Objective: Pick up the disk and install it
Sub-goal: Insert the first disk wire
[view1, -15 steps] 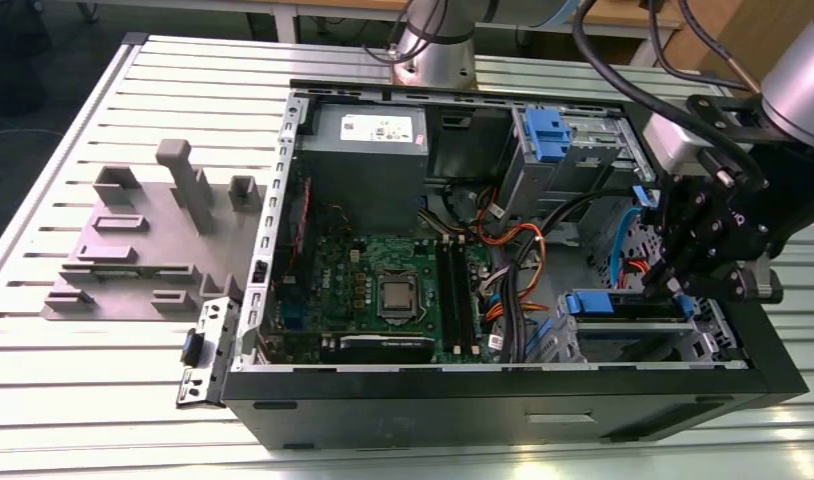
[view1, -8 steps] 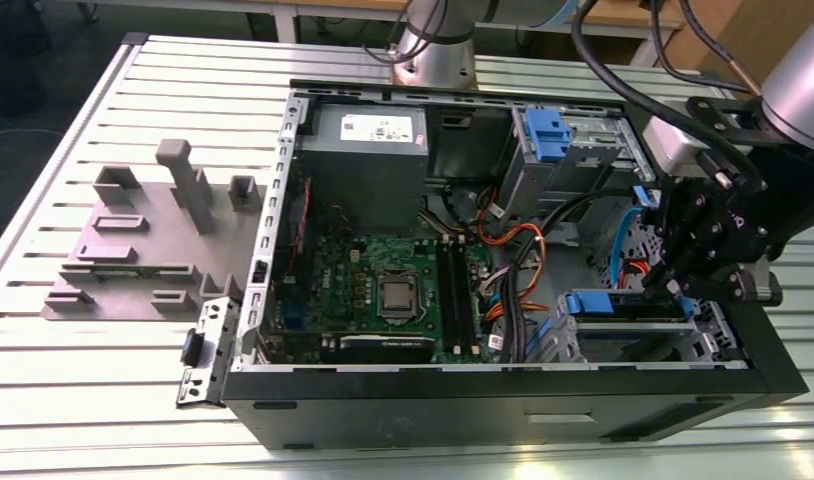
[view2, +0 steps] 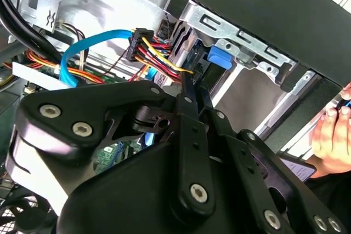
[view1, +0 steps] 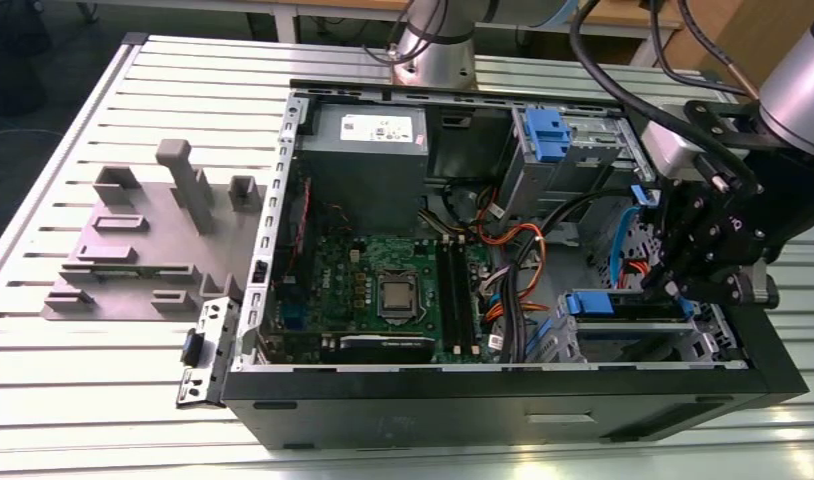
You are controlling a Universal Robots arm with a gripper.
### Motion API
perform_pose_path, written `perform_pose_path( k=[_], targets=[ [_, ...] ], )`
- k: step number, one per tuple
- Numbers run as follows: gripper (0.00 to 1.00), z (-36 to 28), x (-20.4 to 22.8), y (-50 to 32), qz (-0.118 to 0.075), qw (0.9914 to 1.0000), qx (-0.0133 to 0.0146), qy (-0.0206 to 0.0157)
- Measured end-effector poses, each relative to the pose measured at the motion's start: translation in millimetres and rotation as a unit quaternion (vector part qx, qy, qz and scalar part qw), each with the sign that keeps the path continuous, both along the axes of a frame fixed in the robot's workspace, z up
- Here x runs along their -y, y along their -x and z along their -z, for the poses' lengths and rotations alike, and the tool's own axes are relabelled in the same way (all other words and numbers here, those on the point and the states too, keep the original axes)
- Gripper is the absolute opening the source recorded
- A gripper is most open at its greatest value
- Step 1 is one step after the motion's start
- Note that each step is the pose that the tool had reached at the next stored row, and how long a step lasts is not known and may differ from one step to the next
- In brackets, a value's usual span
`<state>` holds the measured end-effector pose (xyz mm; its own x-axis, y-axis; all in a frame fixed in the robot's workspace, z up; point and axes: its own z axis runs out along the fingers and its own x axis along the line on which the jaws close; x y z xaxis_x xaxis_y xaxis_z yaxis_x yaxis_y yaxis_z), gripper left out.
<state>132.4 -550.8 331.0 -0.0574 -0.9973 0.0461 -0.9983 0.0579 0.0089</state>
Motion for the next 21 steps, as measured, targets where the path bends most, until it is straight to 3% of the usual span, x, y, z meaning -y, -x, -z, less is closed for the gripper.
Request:
perform_pose_path(
  k=[14,15,16,21],
  targets=[
    [0.18,5.1,0.5,-0.2,0.0,1.0,-0.0004,-0.0008],
    [0.18,4.4,0.5,-0.2,0.0,1.0,-0.0003,-0.0008],
    [0.24,3.2,0.6,-0.2,0.0,1.0,-0.0003,-0.0003],
    [0.24,-8.4,0.5,-0.2,0.0,1.0,-0.0009,0.0]
  ],
)
